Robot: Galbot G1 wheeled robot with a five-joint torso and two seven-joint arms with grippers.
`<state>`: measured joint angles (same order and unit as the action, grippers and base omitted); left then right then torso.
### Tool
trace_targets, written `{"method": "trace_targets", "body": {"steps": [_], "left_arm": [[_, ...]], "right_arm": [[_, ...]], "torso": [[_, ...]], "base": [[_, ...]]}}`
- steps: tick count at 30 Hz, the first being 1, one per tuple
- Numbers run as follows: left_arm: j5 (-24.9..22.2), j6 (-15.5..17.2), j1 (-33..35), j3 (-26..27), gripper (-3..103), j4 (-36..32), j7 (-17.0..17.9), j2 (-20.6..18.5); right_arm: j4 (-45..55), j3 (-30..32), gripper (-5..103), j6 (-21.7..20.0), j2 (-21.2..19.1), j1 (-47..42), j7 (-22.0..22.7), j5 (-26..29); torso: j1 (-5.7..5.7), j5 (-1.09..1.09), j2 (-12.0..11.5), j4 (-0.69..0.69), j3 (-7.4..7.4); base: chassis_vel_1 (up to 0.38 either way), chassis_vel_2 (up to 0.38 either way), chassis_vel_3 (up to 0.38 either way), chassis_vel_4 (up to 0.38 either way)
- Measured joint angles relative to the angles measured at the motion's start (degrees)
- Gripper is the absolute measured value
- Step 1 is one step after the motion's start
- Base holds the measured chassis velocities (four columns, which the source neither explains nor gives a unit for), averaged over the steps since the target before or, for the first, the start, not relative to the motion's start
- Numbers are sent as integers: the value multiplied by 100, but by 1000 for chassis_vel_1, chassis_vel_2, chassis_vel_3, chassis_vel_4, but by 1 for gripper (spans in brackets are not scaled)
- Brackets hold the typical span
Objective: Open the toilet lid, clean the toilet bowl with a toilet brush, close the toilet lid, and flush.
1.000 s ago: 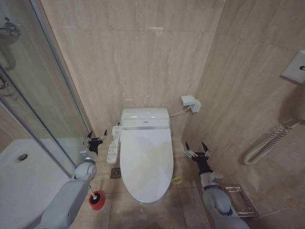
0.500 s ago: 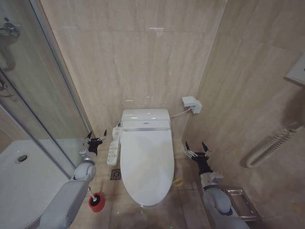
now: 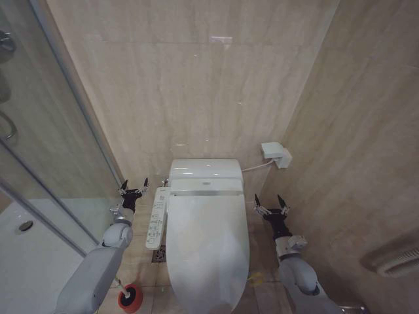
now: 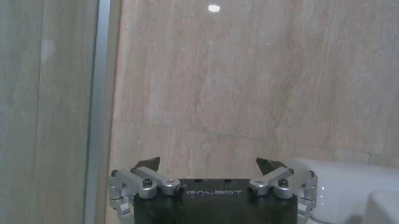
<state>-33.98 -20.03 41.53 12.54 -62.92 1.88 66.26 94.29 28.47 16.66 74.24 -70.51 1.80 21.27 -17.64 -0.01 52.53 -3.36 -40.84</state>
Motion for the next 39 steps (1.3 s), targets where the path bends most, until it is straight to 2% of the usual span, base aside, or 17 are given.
{"method": "trace_targets", "body": {"steps": [4,11,15,21,24,31,33,39], "left_arm": [[7,-12,3,-3,100,-8,0,1],[13,-51,-19,-20,100,19,-27,-2],[199,-34,-140,-110,100,93,-17,15],[259,54,-471,-463,100,197,127,91],[132,150,-737,-750,100,226,312,235],[207,347,-757,-807,100,154,612,308],[243,347,-755,-756,97,227,608,308],[255,349,-773,-696,97,287,572,287]], "right_arm": [[0,0,100,0,0,-2,1,0],[0,0,100,0,0,-2,1,0],[0,0,100,0,0,-1,0,0],[0,0,100,0,0,-1,0,0],[0,0,100,0,0,-1,1,0],[0,0,100,0,0,-1,0,0],[0,0,100,0,0,-1,0,0],[0,0,100,0,0,-1,0,0]], "torso": [[4,0,2,-4,2],[1,1,1,-3,1],[0,1,1,-2,1],[0,1,1,-3,1],[0,2,1,-5,1],[0,2,1,-3,1],[0,1,1,-2,1],[0,1,1,-2,1]], "base": [[20,-48,-49,2],[6,-25,-22,5],[0,0,0,0],[0,0,0,0],[0,0,0,0],[0,0,0,0],[0,0,0,0],[0,0,0,0]]}}
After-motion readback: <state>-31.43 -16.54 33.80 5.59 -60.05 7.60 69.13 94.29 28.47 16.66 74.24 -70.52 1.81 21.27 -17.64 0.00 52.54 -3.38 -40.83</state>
